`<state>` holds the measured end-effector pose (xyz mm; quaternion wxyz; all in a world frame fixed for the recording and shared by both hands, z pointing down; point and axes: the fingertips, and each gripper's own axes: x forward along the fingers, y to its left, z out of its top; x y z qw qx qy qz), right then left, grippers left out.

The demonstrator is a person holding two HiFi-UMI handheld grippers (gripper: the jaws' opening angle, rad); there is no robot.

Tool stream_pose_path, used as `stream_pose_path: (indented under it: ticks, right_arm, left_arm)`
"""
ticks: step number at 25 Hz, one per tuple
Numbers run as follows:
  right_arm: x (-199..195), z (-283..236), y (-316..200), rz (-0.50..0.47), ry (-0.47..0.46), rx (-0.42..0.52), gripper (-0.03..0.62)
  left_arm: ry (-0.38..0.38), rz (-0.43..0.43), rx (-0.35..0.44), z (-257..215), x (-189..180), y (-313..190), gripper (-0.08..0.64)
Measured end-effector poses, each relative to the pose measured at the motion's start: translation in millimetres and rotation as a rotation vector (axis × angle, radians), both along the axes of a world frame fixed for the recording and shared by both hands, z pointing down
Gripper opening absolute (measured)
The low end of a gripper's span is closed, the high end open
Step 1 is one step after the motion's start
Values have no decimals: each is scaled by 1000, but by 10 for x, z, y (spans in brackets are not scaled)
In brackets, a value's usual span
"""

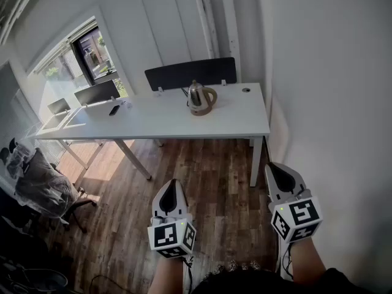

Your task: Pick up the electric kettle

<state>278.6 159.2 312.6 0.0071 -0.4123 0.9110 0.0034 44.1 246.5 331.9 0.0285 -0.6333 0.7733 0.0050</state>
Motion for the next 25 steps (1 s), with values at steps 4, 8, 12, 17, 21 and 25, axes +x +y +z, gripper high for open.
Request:
stream_pose_path:
  ticks: [4, 8, 12, 17, 21, 25]
  right_arm:
    - [4, -40, -104, 3, 11, 24, 5]
    - [-34, -21, -197, 7, 5, 23, 5]
    - [-87, -10, -227, -6, 3, 12, 5]
    - [-127, 16, -242, -25, -5, 7, 5]
    - [-142, 45, -198, -49, -48, -18, 5]
    - [-178, 62, -231, -52, -53, -19, 5]
  left_arm:
    - [-29, 12, 36, -149, 63, -98, 2]
    - [-22, 5, 51, -155, 47, -102, 2]
    - [6, 7, 68, -179, 34, -46, 2]
    - [18, 12, 54, -136, 33, -52, 2]
    - [78, 36, 59, -51, 62, 31, 2]
    - [109, 56, 77, -44, 45, 63, 2]
